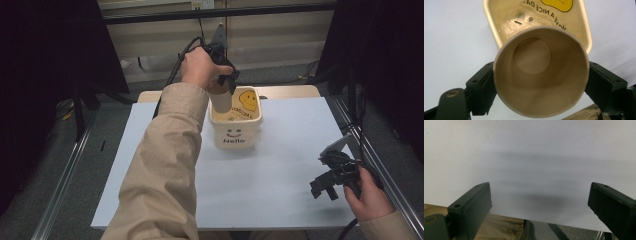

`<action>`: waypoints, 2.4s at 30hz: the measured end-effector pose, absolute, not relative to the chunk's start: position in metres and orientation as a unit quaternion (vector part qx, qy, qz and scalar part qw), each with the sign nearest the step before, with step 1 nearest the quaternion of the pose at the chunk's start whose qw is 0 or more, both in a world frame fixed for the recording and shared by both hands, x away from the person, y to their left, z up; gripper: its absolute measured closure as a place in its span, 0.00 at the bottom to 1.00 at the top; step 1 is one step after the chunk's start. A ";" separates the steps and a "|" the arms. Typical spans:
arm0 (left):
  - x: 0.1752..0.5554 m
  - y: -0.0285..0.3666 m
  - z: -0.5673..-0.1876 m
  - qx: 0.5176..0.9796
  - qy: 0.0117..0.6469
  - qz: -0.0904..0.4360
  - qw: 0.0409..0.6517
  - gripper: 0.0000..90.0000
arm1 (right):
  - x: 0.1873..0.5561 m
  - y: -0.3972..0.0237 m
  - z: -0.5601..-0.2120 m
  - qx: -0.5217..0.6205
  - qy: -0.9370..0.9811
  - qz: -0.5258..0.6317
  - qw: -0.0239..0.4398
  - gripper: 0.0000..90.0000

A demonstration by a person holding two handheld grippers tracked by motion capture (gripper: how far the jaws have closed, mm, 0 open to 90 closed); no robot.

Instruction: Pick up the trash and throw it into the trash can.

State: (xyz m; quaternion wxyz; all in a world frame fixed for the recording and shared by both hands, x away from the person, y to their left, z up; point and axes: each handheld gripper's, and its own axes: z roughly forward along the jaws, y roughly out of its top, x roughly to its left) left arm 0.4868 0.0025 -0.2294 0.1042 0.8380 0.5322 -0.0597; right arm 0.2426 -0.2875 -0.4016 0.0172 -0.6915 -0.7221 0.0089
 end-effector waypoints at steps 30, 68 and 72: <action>0.456 0.054 -0.156 0.830 0.542 -0.008 0.129 0.09 | 0.245 -0.283 -0.401 -0.680 -0.733 0.011 0.008 0.05; 0.387 0.169 -0.312 0.814 0.575 0.014 0.077 0.06 | 0.245 -0.286 -0.406 -0.678 -0.735 0.013 0.004 0.06; 0.374 0.174 -0.334 0.811 0.580 0.020 0.078 0.06 | 0.244 -0.286 -0.407 -0.677 -0.736 0.014 0.004 0.06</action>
